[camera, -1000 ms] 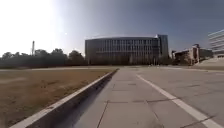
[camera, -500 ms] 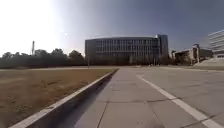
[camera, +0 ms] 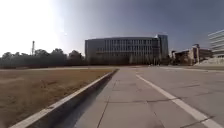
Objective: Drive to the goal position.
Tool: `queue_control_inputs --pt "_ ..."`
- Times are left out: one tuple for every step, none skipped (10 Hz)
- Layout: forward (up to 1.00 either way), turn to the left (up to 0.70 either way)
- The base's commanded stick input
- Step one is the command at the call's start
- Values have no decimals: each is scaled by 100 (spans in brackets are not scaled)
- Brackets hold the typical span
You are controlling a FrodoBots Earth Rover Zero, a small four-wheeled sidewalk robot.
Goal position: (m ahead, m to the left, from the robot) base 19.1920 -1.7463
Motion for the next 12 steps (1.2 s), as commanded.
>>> queue_control_inputs --pt "5 0" --pt "5 0" --pt "5 0" --pt "4 0" --pt "5 0" --pt "4 0" --pt "5 0" --pt "5 0" --pt "4 0" --pt "5 0" --pt "4 0" --pt "5 0"
